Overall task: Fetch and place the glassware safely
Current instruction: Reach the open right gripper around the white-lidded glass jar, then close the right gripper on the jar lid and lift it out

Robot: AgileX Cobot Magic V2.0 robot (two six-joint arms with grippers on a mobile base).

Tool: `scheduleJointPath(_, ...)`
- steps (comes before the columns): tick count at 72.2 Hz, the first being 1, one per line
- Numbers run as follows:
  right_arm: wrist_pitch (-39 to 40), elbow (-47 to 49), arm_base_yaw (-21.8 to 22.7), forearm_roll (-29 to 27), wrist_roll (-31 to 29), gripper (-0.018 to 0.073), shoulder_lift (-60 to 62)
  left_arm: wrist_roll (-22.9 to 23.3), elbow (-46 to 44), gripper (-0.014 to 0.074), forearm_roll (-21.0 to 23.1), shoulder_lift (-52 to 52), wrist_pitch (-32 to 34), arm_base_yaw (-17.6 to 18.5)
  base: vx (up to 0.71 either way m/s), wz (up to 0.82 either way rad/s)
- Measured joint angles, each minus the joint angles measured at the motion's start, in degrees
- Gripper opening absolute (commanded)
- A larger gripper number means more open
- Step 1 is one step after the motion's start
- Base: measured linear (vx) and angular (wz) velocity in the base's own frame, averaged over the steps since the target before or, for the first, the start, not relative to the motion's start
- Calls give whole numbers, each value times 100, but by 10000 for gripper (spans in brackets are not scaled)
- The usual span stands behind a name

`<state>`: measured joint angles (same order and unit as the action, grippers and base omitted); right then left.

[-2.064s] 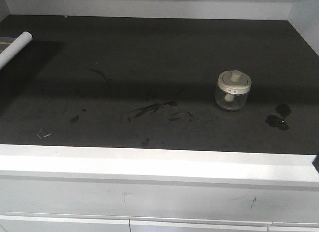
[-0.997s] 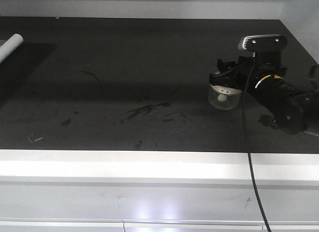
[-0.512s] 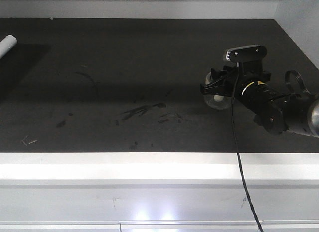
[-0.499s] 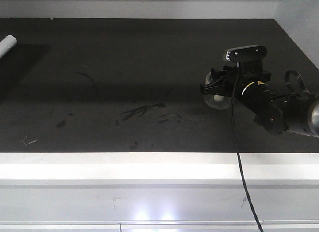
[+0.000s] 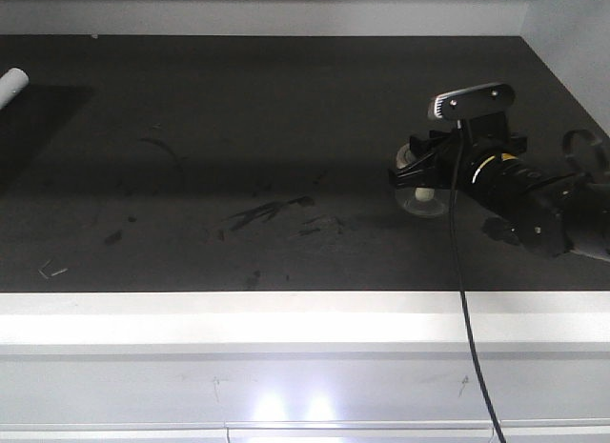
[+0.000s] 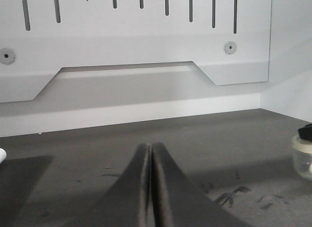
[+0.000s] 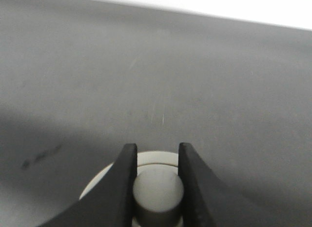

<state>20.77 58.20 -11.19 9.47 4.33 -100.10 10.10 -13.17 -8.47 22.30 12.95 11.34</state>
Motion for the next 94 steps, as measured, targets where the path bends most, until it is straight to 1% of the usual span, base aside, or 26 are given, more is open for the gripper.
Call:
scheduleJointPath(18,-365,0,0,0,11,-1,899,-5,0,-7,0,0,0,0,0,0)
scheduleJointPath(33,-923,0,0,0,213,-1,1576,-5,0,-7,0,0,0,0,0,0)
scheduleJointPath(52,-1772,-9,-11,0,275,-1,2187,-5,0,-7,0,0,0,0,0,0)
scheduleJointPath(57,-1763,-138,-80,0,280,-1,2277,-5,0,-7,0,0,0,0,0,0)
scheduleJointPath(64,-1485,-527,-298,98,280,-1,2425,-5,0,-7,0,0,0,0,0,0)
scheduleJointPath(71,-1139,-1005,-650,292,331,-1,2469,-5,0,-7,0,0,0,0,0,0)
scheduleJointPath(80,-871,-1579,-1168,548,581,-1,2469,-5,0,-7,0,0,0,0,0,0)
scheduleJointPath(86,-531,-1957,-1542,809,701,-1,2469,-5,0,-7,0,0,0,0,0,0)
scheduleJointPath(94,-101,-2300,-1896,1016,890,-1,2471,-5,0,-7,0,0,0,0,0,0)
